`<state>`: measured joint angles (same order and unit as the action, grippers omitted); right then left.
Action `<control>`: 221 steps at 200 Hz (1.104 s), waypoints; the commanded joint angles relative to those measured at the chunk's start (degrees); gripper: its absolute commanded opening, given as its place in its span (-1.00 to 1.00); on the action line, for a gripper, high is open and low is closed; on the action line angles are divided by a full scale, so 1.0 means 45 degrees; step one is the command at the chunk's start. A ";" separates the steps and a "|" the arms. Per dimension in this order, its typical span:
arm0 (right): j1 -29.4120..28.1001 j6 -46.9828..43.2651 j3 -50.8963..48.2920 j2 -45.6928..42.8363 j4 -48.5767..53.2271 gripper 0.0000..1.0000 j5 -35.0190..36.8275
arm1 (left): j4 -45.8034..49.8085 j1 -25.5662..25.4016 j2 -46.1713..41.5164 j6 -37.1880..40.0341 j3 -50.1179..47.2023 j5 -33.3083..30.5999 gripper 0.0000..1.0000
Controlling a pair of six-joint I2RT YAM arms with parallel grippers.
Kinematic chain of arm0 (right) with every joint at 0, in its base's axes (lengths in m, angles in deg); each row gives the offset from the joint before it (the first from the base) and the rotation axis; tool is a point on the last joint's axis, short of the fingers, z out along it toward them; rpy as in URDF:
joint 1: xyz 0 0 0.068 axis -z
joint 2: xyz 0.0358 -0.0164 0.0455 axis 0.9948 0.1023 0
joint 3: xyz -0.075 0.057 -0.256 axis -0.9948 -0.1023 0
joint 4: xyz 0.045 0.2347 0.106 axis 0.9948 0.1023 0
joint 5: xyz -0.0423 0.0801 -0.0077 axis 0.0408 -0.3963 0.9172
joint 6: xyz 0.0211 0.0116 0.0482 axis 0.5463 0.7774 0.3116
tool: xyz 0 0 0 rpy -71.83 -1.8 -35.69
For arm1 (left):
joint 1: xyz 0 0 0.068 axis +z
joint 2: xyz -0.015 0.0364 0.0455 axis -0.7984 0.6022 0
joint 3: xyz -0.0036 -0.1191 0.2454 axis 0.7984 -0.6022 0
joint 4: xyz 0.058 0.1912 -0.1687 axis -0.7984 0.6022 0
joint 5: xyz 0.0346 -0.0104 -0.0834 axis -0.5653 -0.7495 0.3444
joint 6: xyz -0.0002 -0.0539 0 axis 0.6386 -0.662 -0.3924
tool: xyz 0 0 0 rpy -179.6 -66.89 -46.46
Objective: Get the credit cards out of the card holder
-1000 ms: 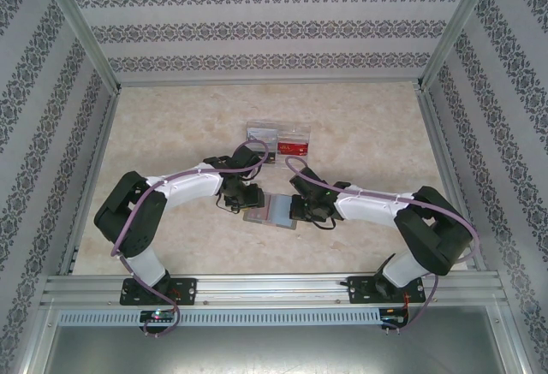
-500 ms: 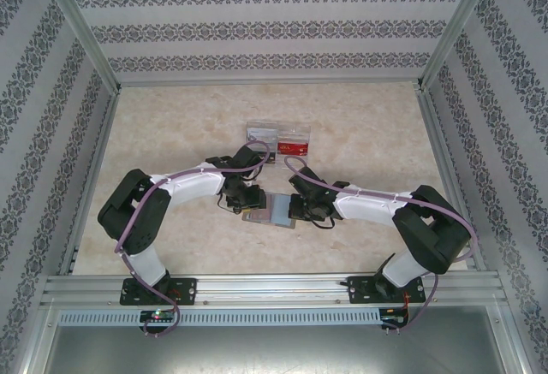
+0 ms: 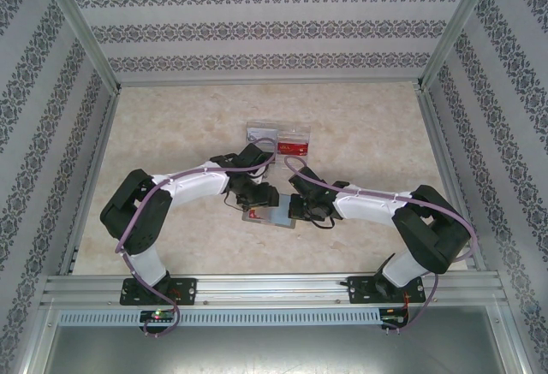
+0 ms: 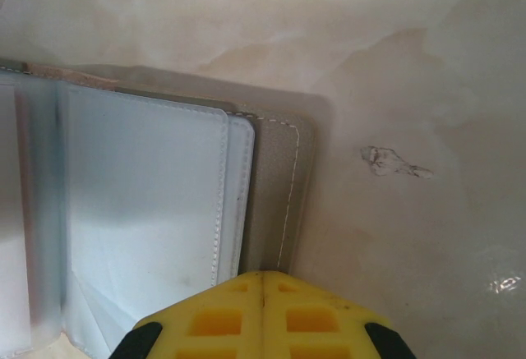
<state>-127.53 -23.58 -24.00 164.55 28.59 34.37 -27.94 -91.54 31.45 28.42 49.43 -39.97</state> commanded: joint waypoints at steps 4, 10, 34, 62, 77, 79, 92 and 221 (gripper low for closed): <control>-0.0188 0.0060 -0.0158 0.0294 0.0243 -1.00 0.0002 | -0.0545 -0.0236 -0.0004 0.0315 0.0563 0.0666 -0.08; -0.0195 0.0091 -0.0193 0.0219 0.0232 -1.00 0.0058 | -0.0583 -0.0266 0.0072 0.0333 0.0672 0.0835 -0.08; -0.0151 0.0158 -0.0368 -0.0262 0.0132 -1.00 0.0310 | -0.0494 -0.0461 0.0428 0.0455 0.1118 0.1177 -0.09; -0.0127 0.0072 -0.0432 -0.0883 0.0233 -1.00 0.0553 | -0.0587 -0.0555 0.0406 0.0410 0.1119 0.1314 -0.10; -0.0097 0.0071 -0.0413 -0.1081 0.0278 -1.00 0.0554 | -0.0652 -0.0504 0.0097 0.0353 0.0943 0.1093 -0.11; -0.0091 0.0073 -0.0413 -0.1102 0.0274 -1.00 0.0554 | -0.0651 -0.0505 0.0056 0.0349 0.0928 0.1082 -0.11; -0.0089 0.0070 -0.0383 -0.1272 0.0274 -1.00 0.0566 | -0.0648 -0.0369 -0.0118 0.0283 0.0797 0.1050 -0.14; -0.0563 0.0186 0.1668 0.0101 -0.1007 -0.89 -0.1339 | 0.0074 0.1695 -0.0057 0.1046 -0.0419 -0.0375 -0.33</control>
<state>-129.21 -23.58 -18.69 161.93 26.91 31.57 -29.42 -85.05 29.68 31.26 48.97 -39.38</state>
